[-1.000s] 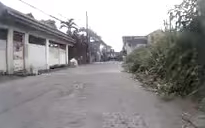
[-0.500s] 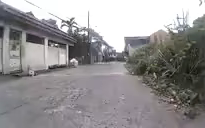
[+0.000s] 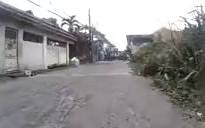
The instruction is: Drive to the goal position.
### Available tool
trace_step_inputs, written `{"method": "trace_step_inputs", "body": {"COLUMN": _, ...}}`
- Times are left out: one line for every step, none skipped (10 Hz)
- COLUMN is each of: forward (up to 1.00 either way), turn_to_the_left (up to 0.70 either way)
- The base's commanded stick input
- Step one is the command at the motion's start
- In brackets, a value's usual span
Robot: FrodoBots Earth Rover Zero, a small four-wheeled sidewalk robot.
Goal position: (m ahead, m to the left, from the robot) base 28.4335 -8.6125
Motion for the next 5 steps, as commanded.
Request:
{"method": "trace_step_inputs", "body": {"forward": 1.00, "turn_to_the_left": 0.01}}
{"method": "trace_step_inputs", "body": {"forward": 1.00, "turn_to_the_left": 0.01}}
{"method": "trace_step_inputs", "body": {"forward": 1.00, "turn_to_the_left": 0.01}}
{"method": "trace_step_inputs", "body": {"forward": 1.00, "turn_to_the_left": 0.01}}
{"method": "trace_step_inputs", "body": {"forward": 1.00, "turn_to_the_left": 0.01}}
